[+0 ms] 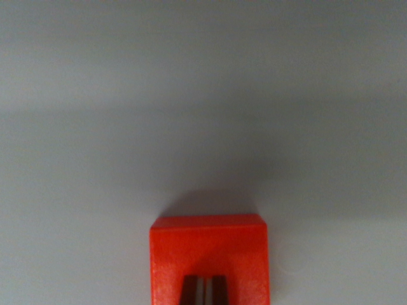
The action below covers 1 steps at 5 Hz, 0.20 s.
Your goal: Reach red block
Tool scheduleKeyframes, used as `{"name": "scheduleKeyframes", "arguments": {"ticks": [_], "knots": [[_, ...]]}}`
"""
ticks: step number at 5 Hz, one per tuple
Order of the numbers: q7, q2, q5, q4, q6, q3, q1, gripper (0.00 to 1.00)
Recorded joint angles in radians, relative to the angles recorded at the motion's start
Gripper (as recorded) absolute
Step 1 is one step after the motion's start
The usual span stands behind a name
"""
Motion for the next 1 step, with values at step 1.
{"name": "scheduleKeyframes", "arguments": {"ticks": [1], "knots": [[0.000, 0.000, 0.0000, 0.000, 0.000, 0.000, 0.0000, 0.00]]}}
